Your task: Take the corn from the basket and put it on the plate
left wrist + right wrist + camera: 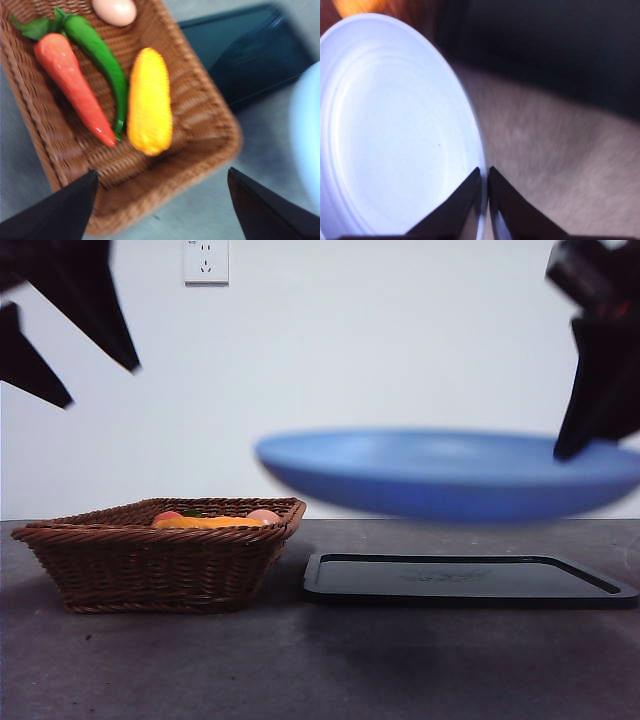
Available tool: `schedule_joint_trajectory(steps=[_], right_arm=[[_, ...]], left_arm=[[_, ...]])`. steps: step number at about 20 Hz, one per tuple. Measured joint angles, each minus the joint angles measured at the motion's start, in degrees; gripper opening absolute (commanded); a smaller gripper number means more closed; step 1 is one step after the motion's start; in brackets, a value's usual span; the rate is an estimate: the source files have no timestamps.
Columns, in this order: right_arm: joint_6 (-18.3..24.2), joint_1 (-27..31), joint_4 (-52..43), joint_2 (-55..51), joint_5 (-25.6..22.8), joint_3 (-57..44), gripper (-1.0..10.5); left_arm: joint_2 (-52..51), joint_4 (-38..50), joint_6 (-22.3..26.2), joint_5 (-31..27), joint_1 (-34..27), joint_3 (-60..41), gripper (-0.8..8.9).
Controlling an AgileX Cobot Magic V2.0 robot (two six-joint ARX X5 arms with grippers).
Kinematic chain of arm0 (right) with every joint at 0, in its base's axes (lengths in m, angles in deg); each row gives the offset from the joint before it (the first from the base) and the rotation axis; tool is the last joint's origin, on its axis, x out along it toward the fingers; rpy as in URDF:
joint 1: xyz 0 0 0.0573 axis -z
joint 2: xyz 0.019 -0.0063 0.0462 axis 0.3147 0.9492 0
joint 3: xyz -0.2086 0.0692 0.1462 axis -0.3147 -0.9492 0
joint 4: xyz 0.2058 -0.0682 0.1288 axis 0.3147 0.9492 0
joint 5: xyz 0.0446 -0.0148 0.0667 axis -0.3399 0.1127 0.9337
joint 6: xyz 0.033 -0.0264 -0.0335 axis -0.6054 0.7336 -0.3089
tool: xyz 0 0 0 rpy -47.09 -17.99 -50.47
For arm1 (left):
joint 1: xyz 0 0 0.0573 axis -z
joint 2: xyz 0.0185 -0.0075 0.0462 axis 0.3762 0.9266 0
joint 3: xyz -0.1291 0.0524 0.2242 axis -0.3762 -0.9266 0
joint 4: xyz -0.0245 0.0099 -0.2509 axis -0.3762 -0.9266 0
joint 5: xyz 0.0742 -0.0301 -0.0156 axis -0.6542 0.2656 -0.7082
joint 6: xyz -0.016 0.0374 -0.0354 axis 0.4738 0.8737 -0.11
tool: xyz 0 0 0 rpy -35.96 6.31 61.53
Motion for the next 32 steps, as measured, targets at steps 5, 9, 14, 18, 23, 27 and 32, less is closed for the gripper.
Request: schedule_joint_trajectory(steps=[5,9,14,18,23,27,32], right_arm=[[0.37,2.58,1.97,-2.78,-0.02,1.95,0.0],[1.31,4.26,2.47,-2.86,-0.11,1.95,0.0],[1.66,5.09,2.4,-2.89,-0.15,1.95,0.0],[1.81,5.2,1.7,-2.89,-0.15,1.95,0.0],[1.84,5.2,1.49,-2.89,-0.15,1.95,0.0],[1.86,5.2,1.07,-2.89,-0.15,1.95,0.0],[1.86,5.2,1.07,-2.89,-0.15,1.95,0.0]], left_arm=[[16.2,-0.04,4.0,-5.86,4.22,9.35,4.17],[26.82,-0.09,7.06,-9.92,6.54,15.28,4.17],[33.18,0.42,8.04,-10.08,7.23,16.68,4.17],[35.65,0.42,8.17,-10.08,7.65,16.76,4.16],[36.13,0.11,8.17,-10.08,8.2,16.76,2.76],[36.13,-0.13,8.15,-10.1,8.33,16.76,1.89],[36.15,-5.14,8.15,-10.1,8.35,19.47,1.89]])
